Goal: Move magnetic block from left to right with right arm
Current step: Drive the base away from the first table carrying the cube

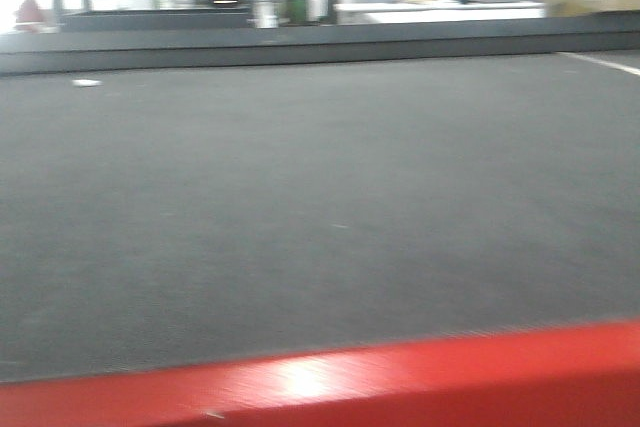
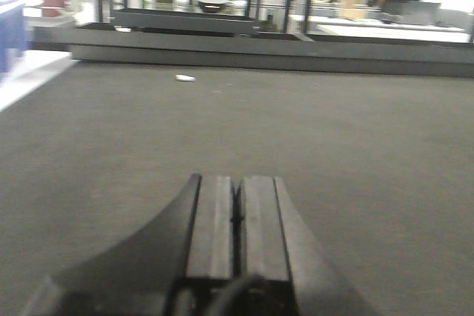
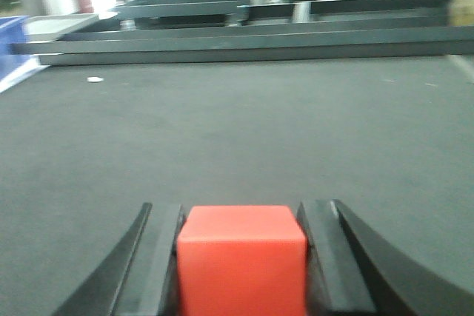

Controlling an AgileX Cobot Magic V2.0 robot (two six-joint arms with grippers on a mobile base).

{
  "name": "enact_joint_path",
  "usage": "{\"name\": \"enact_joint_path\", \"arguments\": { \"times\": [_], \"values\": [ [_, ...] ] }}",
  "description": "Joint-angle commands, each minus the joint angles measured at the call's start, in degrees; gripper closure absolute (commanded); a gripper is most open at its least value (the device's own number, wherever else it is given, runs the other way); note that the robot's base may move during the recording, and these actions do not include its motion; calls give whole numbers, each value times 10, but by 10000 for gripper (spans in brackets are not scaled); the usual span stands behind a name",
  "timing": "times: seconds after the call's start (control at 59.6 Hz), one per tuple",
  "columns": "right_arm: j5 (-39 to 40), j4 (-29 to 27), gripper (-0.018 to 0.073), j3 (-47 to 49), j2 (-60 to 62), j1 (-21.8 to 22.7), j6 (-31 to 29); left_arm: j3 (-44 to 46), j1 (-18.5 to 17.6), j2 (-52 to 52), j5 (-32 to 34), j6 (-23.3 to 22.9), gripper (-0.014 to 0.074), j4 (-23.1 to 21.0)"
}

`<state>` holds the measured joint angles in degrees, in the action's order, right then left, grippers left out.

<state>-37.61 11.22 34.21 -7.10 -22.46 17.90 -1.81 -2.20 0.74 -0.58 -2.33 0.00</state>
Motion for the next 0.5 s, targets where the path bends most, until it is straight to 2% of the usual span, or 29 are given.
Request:
{"name": "enact_joint_path", "arguments": {
  "times": [0.0,0.487],
  "values": [
    [56,12,473,15,-10,3,-6,-5,0,6,54,-4,713,0],
    [55,12,473,15,-10,3,-6,-5,0,7,54,-4,713,0]
  ]
}}
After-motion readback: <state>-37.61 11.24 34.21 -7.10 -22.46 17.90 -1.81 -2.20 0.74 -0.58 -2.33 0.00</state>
